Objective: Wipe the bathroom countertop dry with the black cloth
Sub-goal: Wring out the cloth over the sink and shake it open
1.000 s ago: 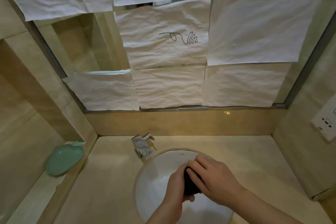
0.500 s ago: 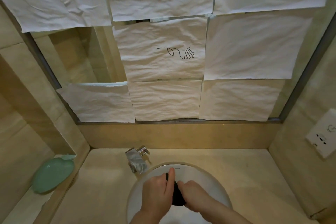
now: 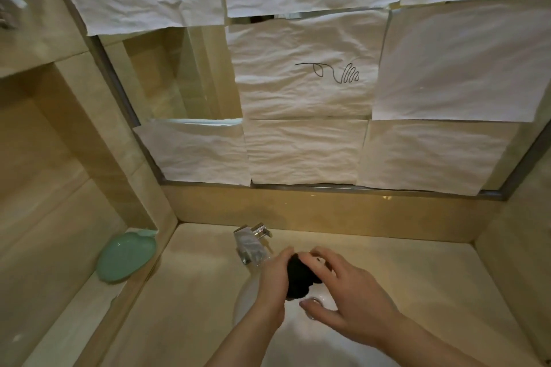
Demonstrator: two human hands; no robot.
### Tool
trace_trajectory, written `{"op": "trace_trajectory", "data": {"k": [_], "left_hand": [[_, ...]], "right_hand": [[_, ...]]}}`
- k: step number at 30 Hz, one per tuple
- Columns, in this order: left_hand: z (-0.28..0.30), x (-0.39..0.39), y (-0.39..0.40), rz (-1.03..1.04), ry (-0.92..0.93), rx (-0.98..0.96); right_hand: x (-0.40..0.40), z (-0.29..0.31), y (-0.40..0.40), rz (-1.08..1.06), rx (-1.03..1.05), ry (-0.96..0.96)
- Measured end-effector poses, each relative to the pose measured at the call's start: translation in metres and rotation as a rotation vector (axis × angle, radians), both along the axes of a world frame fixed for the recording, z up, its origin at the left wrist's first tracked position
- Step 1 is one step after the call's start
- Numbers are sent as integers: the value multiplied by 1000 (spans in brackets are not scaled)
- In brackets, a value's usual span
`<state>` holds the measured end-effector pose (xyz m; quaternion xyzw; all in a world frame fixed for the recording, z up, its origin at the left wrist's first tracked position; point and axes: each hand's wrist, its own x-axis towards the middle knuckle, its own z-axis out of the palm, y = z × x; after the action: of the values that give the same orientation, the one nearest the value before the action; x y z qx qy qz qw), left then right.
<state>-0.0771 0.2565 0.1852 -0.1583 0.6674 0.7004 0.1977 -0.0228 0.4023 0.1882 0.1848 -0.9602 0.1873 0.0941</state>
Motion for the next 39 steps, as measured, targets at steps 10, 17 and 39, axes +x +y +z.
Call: {"op": "trace_trajectory", "data": {"k": [10, 17, 39], "left_hand": [[-5, 21, 17, 114, 75, 56], [-20, -5, -2, 15, 728, -595], [-35, -19, -1, -835, 305, -182]], "right_hand": [[-31, -9, -5, -45, 130, 432], [-23, -22, -43, -406, -650, -360], [-38, -22, 13, -289, 231, -355]]}}
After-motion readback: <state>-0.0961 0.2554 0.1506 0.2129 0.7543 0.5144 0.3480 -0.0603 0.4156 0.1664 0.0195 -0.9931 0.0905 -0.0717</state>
